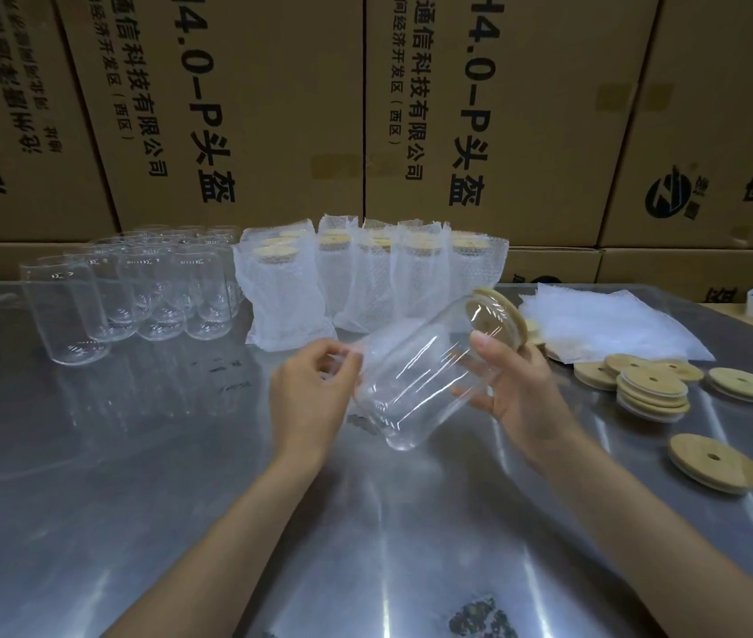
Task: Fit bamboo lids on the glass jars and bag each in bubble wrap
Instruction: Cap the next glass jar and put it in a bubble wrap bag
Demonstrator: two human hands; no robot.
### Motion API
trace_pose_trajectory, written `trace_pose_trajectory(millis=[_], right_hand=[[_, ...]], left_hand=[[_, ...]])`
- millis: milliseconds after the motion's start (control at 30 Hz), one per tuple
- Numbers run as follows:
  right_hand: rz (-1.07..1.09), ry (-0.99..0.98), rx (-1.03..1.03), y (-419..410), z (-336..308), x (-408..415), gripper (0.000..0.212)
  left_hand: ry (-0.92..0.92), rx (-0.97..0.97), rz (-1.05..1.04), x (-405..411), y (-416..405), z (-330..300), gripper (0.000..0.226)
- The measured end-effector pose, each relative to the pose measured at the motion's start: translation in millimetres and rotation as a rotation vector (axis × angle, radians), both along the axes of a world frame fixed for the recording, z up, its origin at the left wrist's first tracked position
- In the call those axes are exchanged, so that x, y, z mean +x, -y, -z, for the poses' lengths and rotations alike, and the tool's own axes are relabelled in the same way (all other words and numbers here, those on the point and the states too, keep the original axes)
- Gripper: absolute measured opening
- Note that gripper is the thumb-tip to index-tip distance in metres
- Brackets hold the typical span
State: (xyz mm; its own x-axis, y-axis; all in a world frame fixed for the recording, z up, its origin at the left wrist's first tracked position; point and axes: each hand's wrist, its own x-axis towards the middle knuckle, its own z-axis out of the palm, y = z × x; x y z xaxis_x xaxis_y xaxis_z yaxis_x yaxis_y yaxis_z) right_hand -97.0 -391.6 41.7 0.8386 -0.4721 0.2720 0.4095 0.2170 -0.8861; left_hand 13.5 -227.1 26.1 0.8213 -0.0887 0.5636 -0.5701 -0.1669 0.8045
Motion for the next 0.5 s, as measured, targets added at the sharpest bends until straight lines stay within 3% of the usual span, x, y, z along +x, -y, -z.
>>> trace_pose_trajectory(millis=[100,167,367,433,500], right_hand=[[0.070,0.023,0.011,-0.7,1.2,0.6,0.061],[0.095,0.008,0.065,1.6,0.4,0.5,0.077],[0.028,-0.003,0.245,7.4,-1.1,-1.5,0.044],[0.012,-0.018,0.293,7.2,-0.8,-0.7,0.048],[0.019,-0.032,0.336,6.8,-1.3,-0.6,0.054]], left_hand=[[-0.177,-0.374,0.018,3.2,-0.8,-8.5,0.021],[-0.126,-0.470,0.008,2.3,-4.1,-13.6,0.023],[0.355,-0.193,-0.032,-9.8,-7.7,-21.4,0.029],[0.391,-0.010,0.024,-10.7,-4.4,-16.7,0.030],[0.304,0.206,0.026,-8.5,0.3,-8.2,0.033]])
